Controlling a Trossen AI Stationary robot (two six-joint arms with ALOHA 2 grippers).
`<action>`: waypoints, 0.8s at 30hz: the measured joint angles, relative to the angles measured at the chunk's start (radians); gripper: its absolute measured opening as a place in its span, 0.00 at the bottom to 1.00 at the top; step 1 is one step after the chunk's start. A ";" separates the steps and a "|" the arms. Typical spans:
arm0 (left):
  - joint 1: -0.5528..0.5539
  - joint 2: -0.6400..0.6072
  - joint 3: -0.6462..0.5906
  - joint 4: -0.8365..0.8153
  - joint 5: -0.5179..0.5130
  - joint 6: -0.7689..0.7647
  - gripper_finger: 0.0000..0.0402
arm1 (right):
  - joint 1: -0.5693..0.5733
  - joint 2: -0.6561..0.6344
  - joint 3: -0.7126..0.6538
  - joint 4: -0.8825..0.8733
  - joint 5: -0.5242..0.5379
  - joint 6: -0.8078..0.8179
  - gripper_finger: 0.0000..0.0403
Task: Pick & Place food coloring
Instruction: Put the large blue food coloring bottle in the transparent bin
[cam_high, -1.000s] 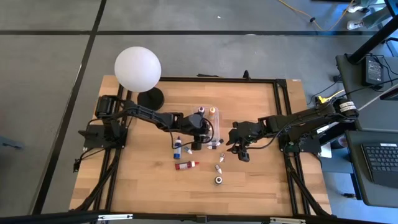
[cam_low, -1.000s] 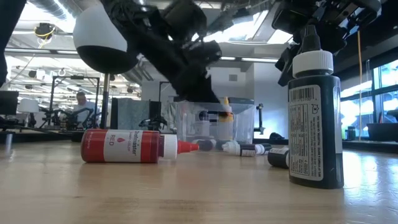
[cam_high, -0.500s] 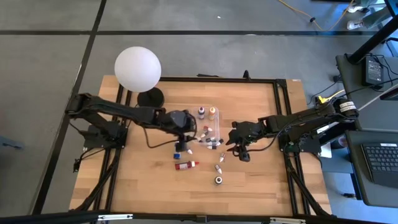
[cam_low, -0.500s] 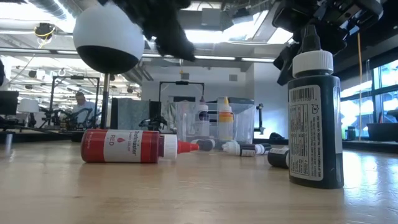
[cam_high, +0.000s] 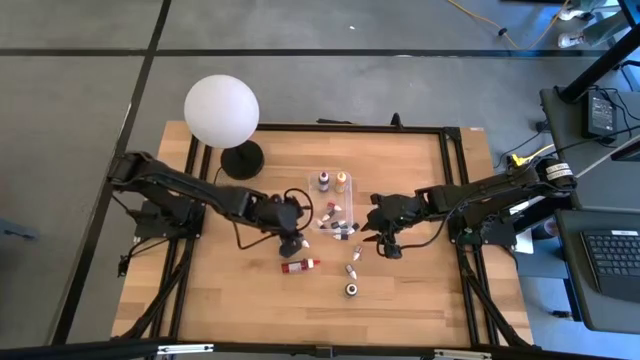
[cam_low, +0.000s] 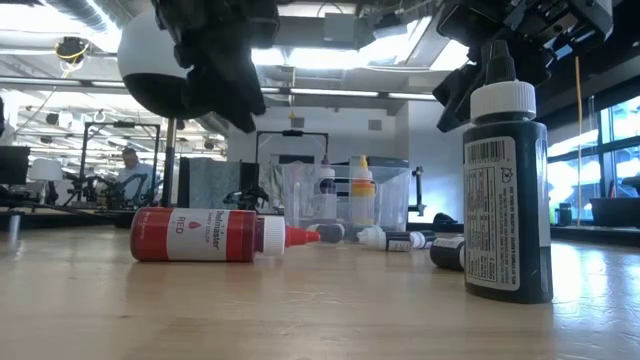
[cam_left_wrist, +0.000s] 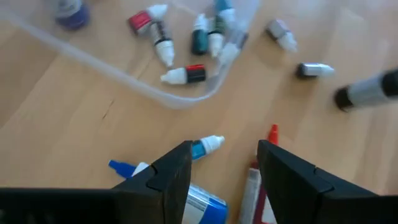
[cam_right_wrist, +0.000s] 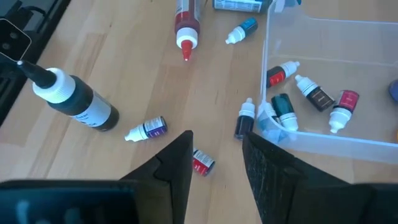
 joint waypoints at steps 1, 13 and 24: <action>0.000 0.008 0.000 -0.005 -0.011 -0.017 0.46 | 0.000 0.000 0.000 0.000 0.000 0.000 0.35; 0.025 0.061 0.000 -0.106 -0.156 -0.268 0.61 | 0.000 0.000 0.000 -0.006 0.000 -0.045 0.35; 0.036 0.061 -0.006 -0.156 -0.116 -0.473 0.62 | 0.000 0.000 0.000 -0.007 0.000 -0.056 0.35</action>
